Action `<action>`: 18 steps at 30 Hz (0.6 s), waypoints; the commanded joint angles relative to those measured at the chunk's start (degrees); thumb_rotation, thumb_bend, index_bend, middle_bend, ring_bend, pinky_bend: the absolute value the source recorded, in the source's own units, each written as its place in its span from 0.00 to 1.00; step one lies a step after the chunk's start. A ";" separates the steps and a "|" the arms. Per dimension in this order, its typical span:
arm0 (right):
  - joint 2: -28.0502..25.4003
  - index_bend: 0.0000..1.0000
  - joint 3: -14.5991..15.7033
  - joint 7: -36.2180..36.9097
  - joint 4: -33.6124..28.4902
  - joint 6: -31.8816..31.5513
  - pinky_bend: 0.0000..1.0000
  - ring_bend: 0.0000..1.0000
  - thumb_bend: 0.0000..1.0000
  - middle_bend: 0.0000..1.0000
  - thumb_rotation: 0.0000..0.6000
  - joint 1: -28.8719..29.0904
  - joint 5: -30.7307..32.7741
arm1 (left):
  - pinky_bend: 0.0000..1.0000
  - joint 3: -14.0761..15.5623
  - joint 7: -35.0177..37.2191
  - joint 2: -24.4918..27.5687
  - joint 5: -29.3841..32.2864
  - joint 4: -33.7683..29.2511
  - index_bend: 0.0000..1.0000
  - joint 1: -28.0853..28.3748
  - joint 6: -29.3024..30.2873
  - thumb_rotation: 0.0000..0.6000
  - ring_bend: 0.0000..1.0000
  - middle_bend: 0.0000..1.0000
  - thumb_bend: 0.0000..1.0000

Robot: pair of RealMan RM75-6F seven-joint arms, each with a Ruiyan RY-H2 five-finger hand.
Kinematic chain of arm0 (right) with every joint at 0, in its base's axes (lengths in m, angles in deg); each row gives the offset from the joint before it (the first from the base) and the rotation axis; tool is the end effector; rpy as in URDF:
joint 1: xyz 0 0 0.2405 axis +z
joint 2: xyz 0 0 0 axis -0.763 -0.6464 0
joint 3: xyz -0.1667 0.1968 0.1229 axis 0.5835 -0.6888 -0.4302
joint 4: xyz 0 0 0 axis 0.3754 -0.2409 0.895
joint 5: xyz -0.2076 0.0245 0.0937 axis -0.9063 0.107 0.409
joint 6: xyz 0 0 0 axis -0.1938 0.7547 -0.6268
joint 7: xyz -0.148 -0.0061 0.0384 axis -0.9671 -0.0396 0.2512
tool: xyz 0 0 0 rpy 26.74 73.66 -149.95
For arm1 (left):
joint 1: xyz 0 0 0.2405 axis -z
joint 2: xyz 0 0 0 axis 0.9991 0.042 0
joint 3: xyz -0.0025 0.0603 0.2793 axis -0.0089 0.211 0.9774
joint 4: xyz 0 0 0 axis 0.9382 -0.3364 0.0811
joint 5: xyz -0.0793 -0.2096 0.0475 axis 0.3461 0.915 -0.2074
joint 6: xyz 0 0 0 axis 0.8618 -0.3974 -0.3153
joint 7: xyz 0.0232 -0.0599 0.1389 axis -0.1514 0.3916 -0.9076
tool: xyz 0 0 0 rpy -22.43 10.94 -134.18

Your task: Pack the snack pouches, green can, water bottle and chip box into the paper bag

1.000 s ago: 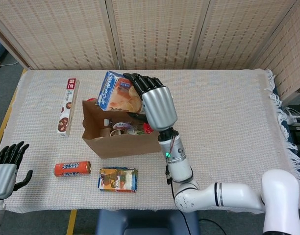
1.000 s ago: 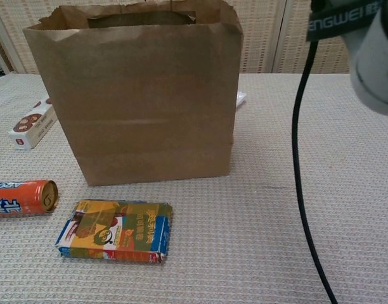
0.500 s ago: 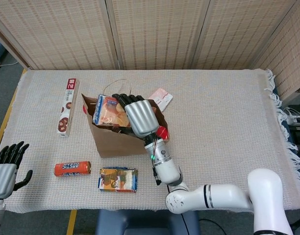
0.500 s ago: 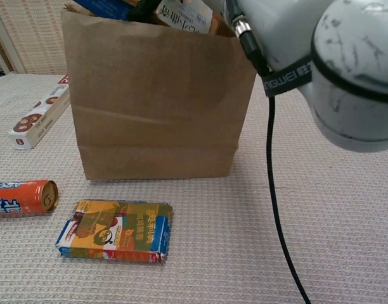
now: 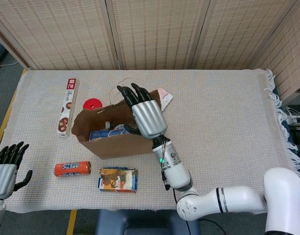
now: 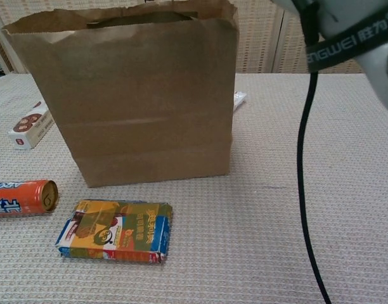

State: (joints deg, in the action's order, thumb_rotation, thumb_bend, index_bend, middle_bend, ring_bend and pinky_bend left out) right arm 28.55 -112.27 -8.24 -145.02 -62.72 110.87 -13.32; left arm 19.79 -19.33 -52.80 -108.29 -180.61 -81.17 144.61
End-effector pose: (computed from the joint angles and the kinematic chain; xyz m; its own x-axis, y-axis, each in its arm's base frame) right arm 0.0658 -0.3728 0.0333 0.1353 0.0388 0.9900 -0.8713 -0.4710 0.1375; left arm -0.3461 0.2034 0.1499 0.4720 0.0062 0.8816 0.8816 -0.0129 -0.4719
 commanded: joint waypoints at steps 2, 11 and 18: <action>-4.88 0.00 2.49 2.42 -5.47 -2.85 0.12 0.02 0.09 0.11 1.00 -4.84 -3.44 | 0.00 0.00 -0.06 -0.01 0.00 -0.02 0.06 -0.03 0.06 1.00 0.00 0.00 0.39; -21.48 0.00 14.96 15.34 -12.01 -10.15 0.07 0.00 0.09 0.10 1.00 -23.33 -18.44 | 0.00 0.02 -0.56 -0.16 -0.05 -0.07 0.06 -0.20 0.39 1.00 0.00 0.00 0.39; -30.08 0.00 28.94 27.45 -8.20 -9.46 0.00 0.00 0.09 0.00 1.00 -36.41 -25.07 | 0.00 -0.07 -1.75 -0.48 0.03 -0.21 0.06 -0.28 0.69 1.00 0.00 0.00 0.39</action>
State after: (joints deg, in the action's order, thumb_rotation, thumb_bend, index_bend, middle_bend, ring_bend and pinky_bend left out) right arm 2.16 -89.20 14.56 -155.28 -71.74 79.96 -34.19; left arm 19.73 -21.06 -53.25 -108.27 -180.82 -81.43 145.27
